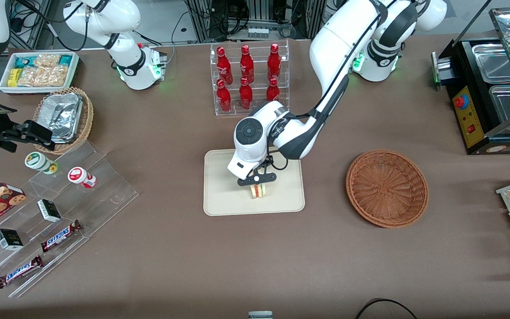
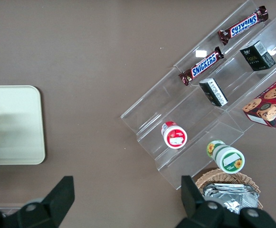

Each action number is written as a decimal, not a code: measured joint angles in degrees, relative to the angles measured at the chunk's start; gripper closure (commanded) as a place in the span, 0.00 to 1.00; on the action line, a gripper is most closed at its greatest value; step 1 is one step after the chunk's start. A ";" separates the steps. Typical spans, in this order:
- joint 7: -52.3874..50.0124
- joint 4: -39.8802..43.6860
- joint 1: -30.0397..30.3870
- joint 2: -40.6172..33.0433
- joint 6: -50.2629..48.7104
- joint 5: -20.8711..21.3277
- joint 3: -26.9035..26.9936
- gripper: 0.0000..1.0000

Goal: Place sandwich from basket to tray
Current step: 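Lower the sandwich onto the tray and open the left gripper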

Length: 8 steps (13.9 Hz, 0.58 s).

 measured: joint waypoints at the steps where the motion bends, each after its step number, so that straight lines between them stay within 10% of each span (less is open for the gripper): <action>1: -0.30 0.20 0.00 0.31 0.01 0.15 0.04 1.00; 2: -0.48 0.41 0.00 0.62 0.02 0.20 0.08 0.75; 3: -0.61 0.59 0.00 0.87 0.03 0.23 0.11 0.09; 8: -1.07 1.70 -0.01 1.21 0.02 1.73 0.26 0.00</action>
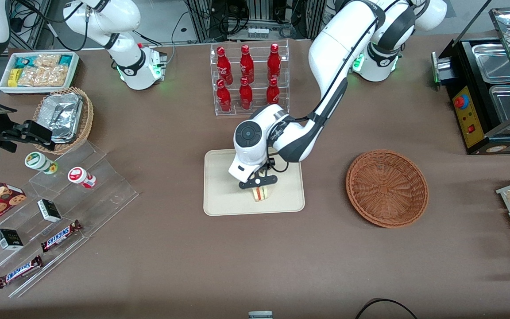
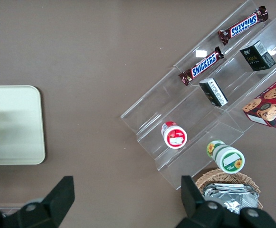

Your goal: Place sandwich from basket to tray

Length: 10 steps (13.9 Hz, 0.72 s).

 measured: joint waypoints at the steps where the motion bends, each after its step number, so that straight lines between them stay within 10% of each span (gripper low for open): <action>1: 0.00 0.58 0.00 -0.14 -0.01 0.60 0.00 0.00; 10: 1.53 2.12 0.68 -7.69 -6.79 1.56 0.52 0.00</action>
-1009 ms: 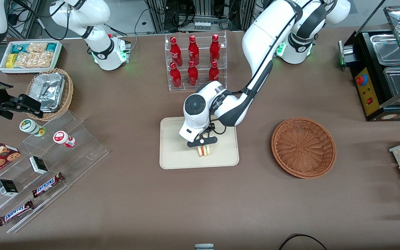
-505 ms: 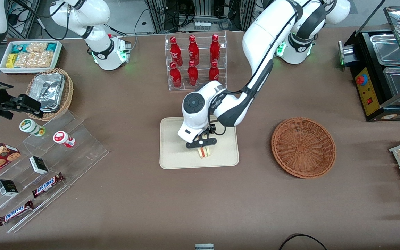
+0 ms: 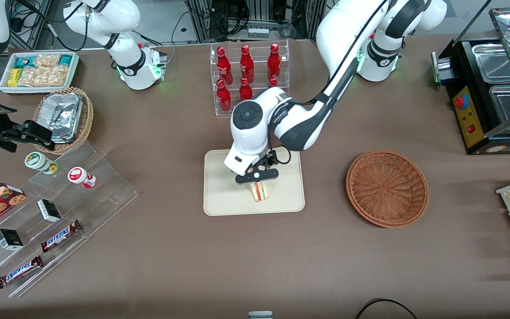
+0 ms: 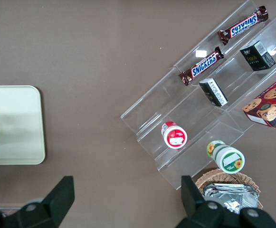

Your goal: Place sandwich from basket to tray

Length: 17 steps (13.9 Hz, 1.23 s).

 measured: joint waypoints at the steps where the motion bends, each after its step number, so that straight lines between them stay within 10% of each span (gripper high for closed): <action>1: 1.21 0.04 0.60 -1.37 -1.61 0.01 0.10 0.00; 17: 38.87 -20.11 28.19 -22.52 -7.95 -3.66 0.68 0.00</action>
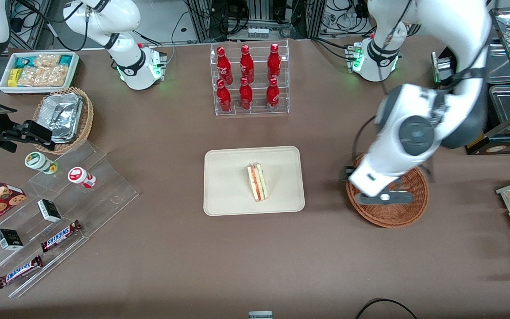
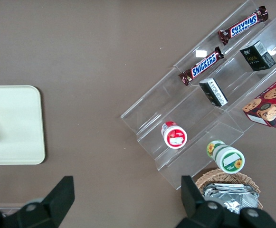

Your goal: Place sandwich from basket to tray

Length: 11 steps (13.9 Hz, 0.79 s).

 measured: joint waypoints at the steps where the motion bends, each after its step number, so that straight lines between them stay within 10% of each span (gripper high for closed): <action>1: 2.06 -1.32 1.59 -1.95 -0.99 -0.28 0.01 0.00; 11: 19.15 -2.95 13.25 -17.23 -19.18 -2.06 0.08 0.00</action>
